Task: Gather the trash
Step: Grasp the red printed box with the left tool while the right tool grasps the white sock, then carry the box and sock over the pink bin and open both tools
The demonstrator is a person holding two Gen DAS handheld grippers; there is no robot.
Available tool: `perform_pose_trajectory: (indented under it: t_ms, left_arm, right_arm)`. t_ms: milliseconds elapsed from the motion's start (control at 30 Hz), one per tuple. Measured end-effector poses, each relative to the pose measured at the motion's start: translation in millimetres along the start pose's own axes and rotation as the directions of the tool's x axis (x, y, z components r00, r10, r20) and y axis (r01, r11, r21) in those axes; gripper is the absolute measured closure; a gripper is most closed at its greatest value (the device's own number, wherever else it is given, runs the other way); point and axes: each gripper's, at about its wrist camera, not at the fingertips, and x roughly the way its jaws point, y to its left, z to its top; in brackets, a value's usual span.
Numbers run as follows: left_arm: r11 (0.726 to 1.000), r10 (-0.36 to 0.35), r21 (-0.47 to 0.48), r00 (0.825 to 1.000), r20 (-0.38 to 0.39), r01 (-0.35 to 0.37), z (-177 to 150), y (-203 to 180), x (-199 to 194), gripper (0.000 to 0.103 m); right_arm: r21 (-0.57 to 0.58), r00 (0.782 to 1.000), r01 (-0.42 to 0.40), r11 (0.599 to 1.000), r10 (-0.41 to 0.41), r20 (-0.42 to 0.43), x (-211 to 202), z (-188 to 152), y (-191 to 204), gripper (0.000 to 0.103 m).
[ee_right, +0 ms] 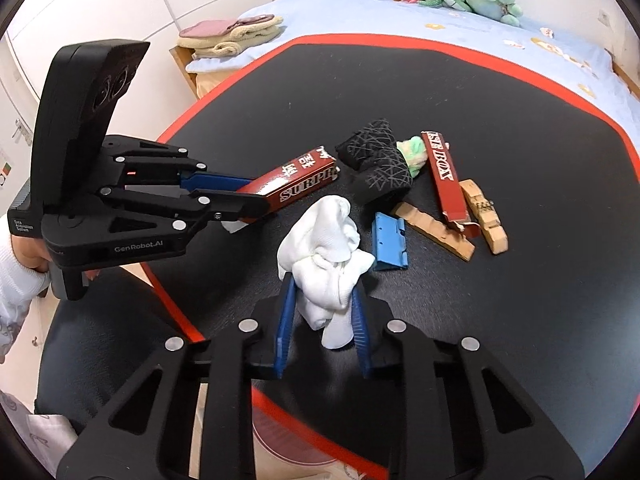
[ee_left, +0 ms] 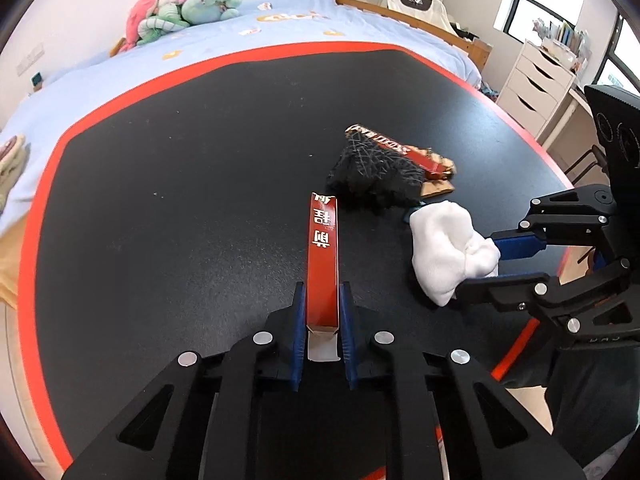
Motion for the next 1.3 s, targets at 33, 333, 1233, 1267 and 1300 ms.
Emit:
perform_pose_trajectory:
  t_ms: [33,333,1233,1267,1300]
  left_arm:
    - [1.000,0.000,0.002,1.000,0.004,0.000,-1.2,-1.4,-3.8,0.087]
    - [1.000,-0.025,-0.006,0.998,0.052,0.025,-18.5,-30.3,-56.1,0.087]
    - [0.994,-0.096,0.050,0.995,-0.026,0.098,-105.3,-112.0,-98.7,0.087]
    - [0.993,-0.105,0.053,0.994,-0.034,0.106,-105.6,-113.0,-98.0,0.086]
    - [0.993,-0.104,0.056,0.994,-0.037,0.106,-105.9,-114.1,-97.7,0.084]
  right_arm:
    - [0.001,1.000,0.003,1.000,-0.003,0.005,-4.7,-1.4,1.5,0.077]
    - [0.022,0.997,0.038,0.999,-0.039,0.074,-67.8,-24.2,19.8,0.077]
    - [0.034,1.000,0.009,0.999,-0.010,0.007,-109.2,-123.6,72.2,0.075]
    - [0.036,1.000,0.005,0.999,-0.005,0.006,-109.0,-124.2,72.2,0.073]
    - [0.037,1.000,0.005,0.999,-0.005,0.006,-109.0,-123.7,72.2,0.071]
